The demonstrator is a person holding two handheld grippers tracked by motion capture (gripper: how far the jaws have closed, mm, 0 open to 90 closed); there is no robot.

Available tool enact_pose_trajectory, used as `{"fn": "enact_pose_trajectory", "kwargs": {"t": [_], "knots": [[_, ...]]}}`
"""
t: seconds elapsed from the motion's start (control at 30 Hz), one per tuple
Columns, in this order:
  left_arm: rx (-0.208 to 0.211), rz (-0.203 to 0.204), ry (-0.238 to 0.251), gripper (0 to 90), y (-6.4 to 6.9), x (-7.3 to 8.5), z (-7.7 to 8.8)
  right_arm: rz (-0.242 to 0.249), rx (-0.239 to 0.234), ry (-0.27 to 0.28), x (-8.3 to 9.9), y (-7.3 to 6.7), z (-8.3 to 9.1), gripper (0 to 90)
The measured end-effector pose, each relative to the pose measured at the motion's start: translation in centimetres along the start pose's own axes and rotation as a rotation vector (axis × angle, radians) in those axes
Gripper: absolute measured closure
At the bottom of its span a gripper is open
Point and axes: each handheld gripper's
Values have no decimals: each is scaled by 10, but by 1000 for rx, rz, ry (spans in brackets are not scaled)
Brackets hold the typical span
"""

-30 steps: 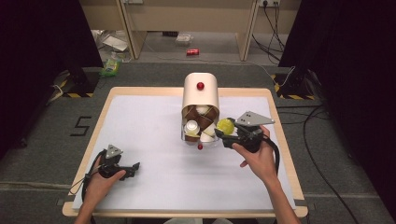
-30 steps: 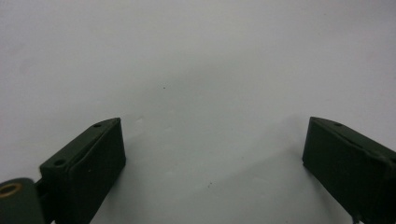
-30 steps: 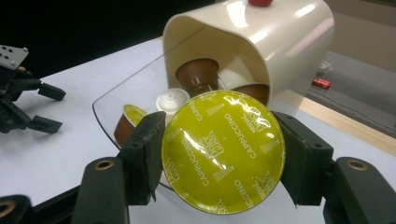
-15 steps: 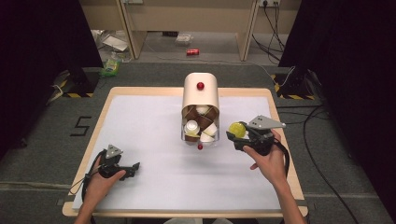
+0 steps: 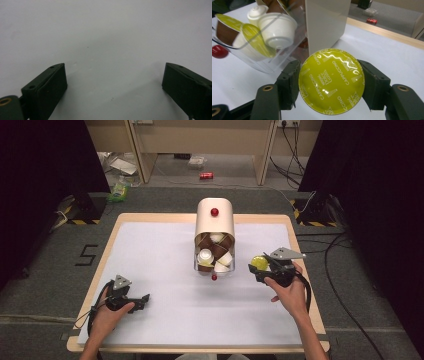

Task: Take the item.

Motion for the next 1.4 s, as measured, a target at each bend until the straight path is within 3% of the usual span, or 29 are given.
{"fn": "enact_pose_trajectory", "kwargs": {"t": [1.4], "knots": [[-1,-5,-2,52,0,0,0,-41,27,-137,39,21,-44,395]]}}
Point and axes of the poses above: each handheld gripper's, and its own axes: z roughly backward along the jaws, x roughly out of its underside, y roughly to its right, and after that the axes turned 4 degrees about -y, right-handed
